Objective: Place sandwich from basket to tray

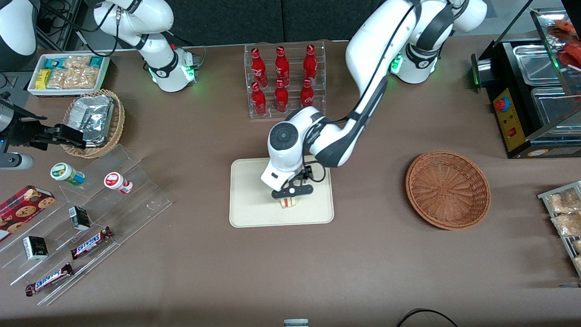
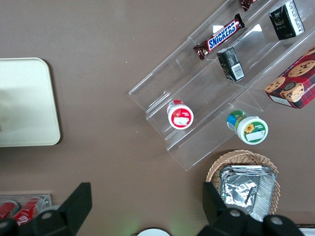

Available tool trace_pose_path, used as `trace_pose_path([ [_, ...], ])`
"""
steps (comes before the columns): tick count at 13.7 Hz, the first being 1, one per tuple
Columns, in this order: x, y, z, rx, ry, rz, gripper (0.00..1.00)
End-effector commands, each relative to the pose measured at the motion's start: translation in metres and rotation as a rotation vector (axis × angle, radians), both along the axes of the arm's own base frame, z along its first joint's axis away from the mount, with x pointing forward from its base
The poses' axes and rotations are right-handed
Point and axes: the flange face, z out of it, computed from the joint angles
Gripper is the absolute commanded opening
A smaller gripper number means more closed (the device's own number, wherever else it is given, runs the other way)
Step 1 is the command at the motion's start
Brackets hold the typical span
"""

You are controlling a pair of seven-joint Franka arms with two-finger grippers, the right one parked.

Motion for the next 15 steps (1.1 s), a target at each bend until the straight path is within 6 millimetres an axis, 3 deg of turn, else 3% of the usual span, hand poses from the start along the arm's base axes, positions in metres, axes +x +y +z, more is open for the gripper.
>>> trace_pose_path([
  [1,0.004,0.054,0.059,0.028,0.012,0.002,0.99],
  [6,0.016,0.192,0.1,0.036,0.047,-0.098,0.99],
  [9,0.022,0.265,0.113,0.009,0.069,-0.133,0.99],
  [11,0.027,0.329,0.121,-0.033,0.09,-0.17,0.99],
  [15,0.018,0.418,0.157,-0.065,0.101,-0.196,0.99],
])
